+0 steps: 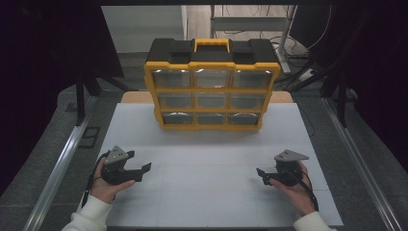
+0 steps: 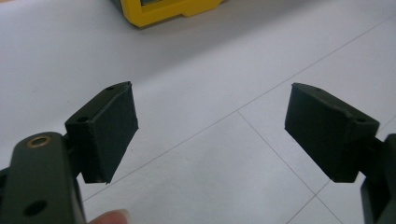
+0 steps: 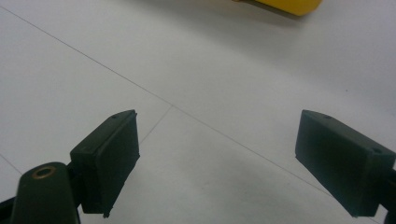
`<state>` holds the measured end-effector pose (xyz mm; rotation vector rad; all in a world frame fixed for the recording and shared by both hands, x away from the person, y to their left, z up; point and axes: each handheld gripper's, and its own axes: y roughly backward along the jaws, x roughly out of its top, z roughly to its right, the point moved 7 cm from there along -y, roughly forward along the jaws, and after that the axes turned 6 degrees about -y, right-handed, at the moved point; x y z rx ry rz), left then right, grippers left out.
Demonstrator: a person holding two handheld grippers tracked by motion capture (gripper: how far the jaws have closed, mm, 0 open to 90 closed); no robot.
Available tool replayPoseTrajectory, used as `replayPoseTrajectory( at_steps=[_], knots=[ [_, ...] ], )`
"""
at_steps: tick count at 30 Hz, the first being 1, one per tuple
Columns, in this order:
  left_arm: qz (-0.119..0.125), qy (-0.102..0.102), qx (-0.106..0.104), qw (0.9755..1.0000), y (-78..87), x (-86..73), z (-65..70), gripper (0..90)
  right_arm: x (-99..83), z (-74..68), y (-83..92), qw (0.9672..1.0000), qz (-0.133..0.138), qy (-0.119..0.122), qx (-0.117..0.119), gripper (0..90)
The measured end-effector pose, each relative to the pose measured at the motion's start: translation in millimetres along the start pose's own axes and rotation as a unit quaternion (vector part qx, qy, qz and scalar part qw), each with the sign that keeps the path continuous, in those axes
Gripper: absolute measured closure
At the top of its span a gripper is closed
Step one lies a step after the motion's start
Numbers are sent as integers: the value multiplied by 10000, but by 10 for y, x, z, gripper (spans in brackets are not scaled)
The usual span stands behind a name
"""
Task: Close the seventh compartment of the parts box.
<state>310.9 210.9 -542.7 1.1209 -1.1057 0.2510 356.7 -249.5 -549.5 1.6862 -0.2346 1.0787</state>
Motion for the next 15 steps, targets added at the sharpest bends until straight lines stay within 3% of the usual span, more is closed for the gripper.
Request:
replayPoseTrajectory(
  at_steps=[15],
  knots=[
    [62, -67, 80, 9999, -35, 24, -35, 170, 14, -8, 14, 10000, 57, 34, 28, 141]
  ],
)
